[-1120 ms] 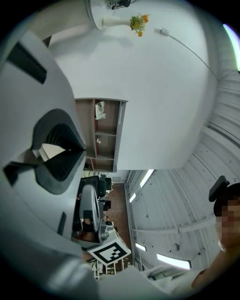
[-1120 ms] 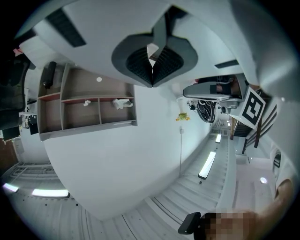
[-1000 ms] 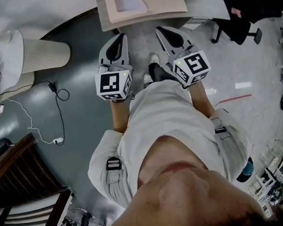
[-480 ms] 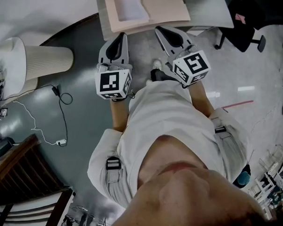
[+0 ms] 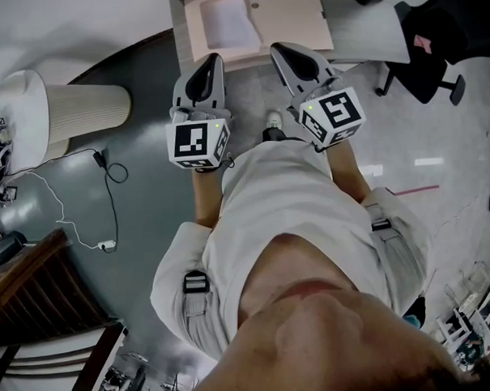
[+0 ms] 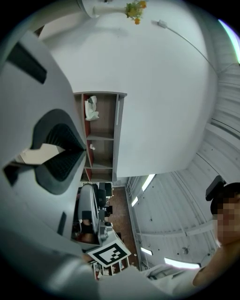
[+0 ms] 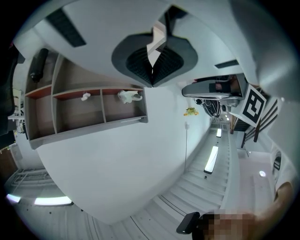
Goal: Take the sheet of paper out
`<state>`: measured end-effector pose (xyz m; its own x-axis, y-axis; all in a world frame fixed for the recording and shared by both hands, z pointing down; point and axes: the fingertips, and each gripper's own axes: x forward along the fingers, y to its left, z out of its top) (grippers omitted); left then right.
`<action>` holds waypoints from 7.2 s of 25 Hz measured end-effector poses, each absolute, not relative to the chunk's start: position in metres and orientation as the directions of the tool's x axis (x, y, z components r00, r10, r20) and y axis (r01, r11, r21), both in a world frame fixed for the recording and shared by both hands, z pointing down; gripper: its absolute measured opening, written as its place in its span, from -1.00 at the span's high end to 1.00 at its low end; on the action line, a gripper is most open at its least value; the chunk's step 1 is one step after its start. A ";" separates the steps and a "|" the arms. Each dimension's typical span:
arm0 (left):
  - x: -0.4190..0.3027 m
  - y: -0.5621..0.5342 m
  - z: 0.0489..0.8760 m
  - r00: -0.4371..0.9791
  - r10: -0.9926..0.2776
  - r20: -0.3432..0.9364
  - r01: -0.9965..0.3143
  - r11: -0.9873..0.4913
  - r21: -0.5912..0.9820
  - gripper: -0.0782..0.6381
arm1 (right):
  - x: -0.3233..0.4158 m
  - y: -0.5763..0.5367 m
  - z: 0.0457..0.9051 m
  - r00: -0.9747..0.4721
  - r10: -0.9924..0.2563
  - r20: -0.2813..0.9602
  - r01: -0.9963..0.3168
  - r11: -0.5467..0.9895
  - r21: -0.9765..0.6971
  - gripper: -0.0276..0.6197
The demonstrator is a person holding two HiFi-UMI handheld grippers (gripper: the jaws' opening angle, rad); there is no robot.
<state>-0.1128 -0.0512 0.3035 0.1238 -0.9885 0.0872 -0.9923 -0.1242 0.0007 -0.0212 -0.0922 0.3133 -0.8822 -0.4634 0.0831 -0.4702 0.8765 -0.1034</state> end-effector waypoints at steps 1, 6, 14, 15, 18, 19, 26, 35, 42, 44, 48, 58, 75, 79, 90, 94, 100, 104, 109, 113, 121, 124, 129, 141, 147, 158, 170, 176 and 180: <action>-0.114 -0.055 0.303 0.118 -0.989 0.089 -0.993 -0.118 0.000 0.75 | -0.022 -0.096 0.313 -0.884 -0.461 0.081 -0.467 0.878 -0.105 0.85; -0.116 -0.073 0.304 0.091 -0.991 0.102 -0.996 -0.092 0.002 0.75 | -0.023 -0.117 0.312 -0.892 -0.446 0.077 -0.453 0.885 -0.112 0.85; -0.125 -0.083 0.311 0.054 -0.991 0.124 -0.999 -0.052 0.015 0.75 | -0.035 -0.131 0.315 -0.907 -0.412 0.089 -0.421 0.899 -0.124 0.85; -0.127 -0.084 0.311 0.052 -0.991 0.127 -0.999 -0.050 0.018 0.75 | -0.037 -0.132 0.315 -0.907 -0.411 0.091 -0.419 0.899 -0.124 0.85; -0.131 -0.089 0.313 0.051 -0.990 0.129 -0.999 -0.048 0.027 0.75 | -0.041 -0.137 0.316 -0.907 -0.410 0.099 -0.420 0.899 -0.123 0.85; -0.133 -0.090 0.314 0.051 -0.990 0.130 -0.998 -0.048 0.030 0.75 | -0.043 -0.138 0.317 -0.906 -0.410 0.102 -0.421 0.899 -0.124 0.85; -0.151 -0.104 0.322 0.076 -0.989 0.128 -0.996 -0.070 0.053 0.75 | -0.060 -0.150 0.324 -0.895 -0.428 0.125 -0.442 0.889 -0.120 0.85; -0.191 -0.139 0.321 0.127 -0.985 0.119 -0.991 -0.121 0.059 0.75 | -0.096 -0.180 0.319 -0.872 -0.474 0.125 -0.486 0.868 -0.097 0.85; -0.210 -0.167 0.325 0.181 -0.977 0.116 -0.983 -0.175 0.060 0.75 | -0.114 -0.203 0.327 -0.845 -0.513 0.152 -0.529 0.843 -0.097 0.85; -0.215 -0.173 0.329 0.197 -0.973 0.122 -0.980 -0.192 0.055 0.75 | -0.119 -0.209 0.332 -0.835 -0.525 0.163 -0.544 0.833 -0.103 0.85; -0.224 -0.187 0.337 0.233 -0.964 0.129 -0.972 -0.227 0.057 0.75 | -0.126 -0.221 0.338 -0.812 -0.555 0.179 -0.577 0.810 -0.105 0.85; -0.233 -0.209 0.367 0.332 -0.932 0.146 -0.943 -0.325 0.070 0.75 | -0.130 -0.233 0.366 -0.741 -0.632 0.227 -0.663 0.742 -0.100 0.85; -0.219 -0.229 0.429 0.406 -0.886 0.222 -0.914 -0.393 0.104 0.75 | -0.113 -0.239 0.430 -0.703 -0.642 0.307 -0.703 0.693 -0.161 0.85; -0.217 -0.237 0.441 0.392 -0.887 0.246 -0.920 -0.379 0.098 0.75 | -0.114 -0.252 0.444 -0.723 -0.621 0.302 -0.684 0.706 -0.185 0.85; -0.209 -0.260 0.498 0.377 -0.857 0.352 -0.926 -0.351 0.139 0.75 | -0.120 -0.279 0.509 -0.769 -0.525 0.365 -0.623 0.744 -0.242 0.85; -0.203 -0.272 0.518 0.380 -0.843 0.381 -0.925 -0.356 0.136 0.75 | -0.121 -0.287 0.532 -0.776 -0.492 0.394 -0.608 0.750 -0.261 0.85; -0.193 -0.281 0.542 0.395 -0.816 0.423 -0.918 -0.364 0.156 0.75 | -0.122 -0.298 0.559 -0.771 -0.472 0.427 -0.607 0.748 -0.270 0.85; -0.187 -0.286 0.563 0.422 -0.795 0.436 -0.907 -0.370 0.203 0.75 | -0.123 -0.303 0.581 -0.771 -0.452 0.448 -0.602 0.748 -0.281 0.85; -0.179 -0.293 0.585 0.440 -0.768 0.465 -0.898 -0.382 0.218 0.75 | -0.119 -0.305 0.606 -0.758 -0.430 0.491 -0.605 0.744 -0.283 0.85; -0.175 -0.299 0.598 0.448 -0.754 0.480 -0.894 -0.388 0.224 0.75 | -0.115 -0.309 0.623 -0.744 -0.420 0.519 -0.612 0.740 -0.278 0.85; -0.173 -0.305 0.623 0.448 -0.721 0.529 -0.893 -0.388 0.228 0.75 | -0.118 -0.314 0.655 -0.726 -0.387 0.568 -0.609 0.746 -0.270 0.84; -0.171 -0.304 0.633 0.450 -0.705 0.549 -0.892 -0.391 0.229 0.75 | -0.121 -0.313 0.668 -0.720 -0.368 0.588 -0.603 0.751 -0.268 0.84; -0.166 -0.303 0.648 0.450 -0.686 0.572 -0.891 -0.390 0.233 0.75 | -0.126 -0.310 0.686 -0.716 -0.341 0.609 -0.593 0.758 -0.273 0.84; -0.164 -0.301 0.664 0.447 -0.657 0.607 -0.890 -0.394 0.228 0.75 | -0.139 -0.309 0.715 -0.679 -0.296 0.672 -0.584 0.772 -0.251 0.63; -0.163 -0.303 0.672 0.439 -0.652 0.618 -0.894 -0.385 0.229 0.75 | -0.144 -0.310 0.730 -0.670 -0.275 0.690 -0.580 0.774 -0.254 0.53; -0.163 -0.301 0.678 0.436 -0.643 0.630 -0.896 -0.378 0.234 0.75 | -0.151 -0.314 0.756 -0.639 -0.244 0.730 -0.589 0.766 -0.259 0.50; -0.162 -0.300 0.679 0.432 -0.643 0.632 -0.898 -0.373 0.235 0.75 | -0.150 -0.318 0.763 -0.595 -0.257 0.762 -0.599 0.773 -0.206 0.71; -0.160 -0.301 0.678 0.438 -0.643 0.628 -0.895 -0.378 0.237 0.75 | -0.148 -0.320 0.762 -0.601 -0.263 0.755 -0.605 0.766 -0.215 0.84; -0.158 -0.302 0.676 0.444 -0.642 0.625 -0.892 -0.384 0.239 0.75 | -0.145 -0.319 0.759 -0.608 -0.264 0.748 -0.611 0.758 -0.229 0.85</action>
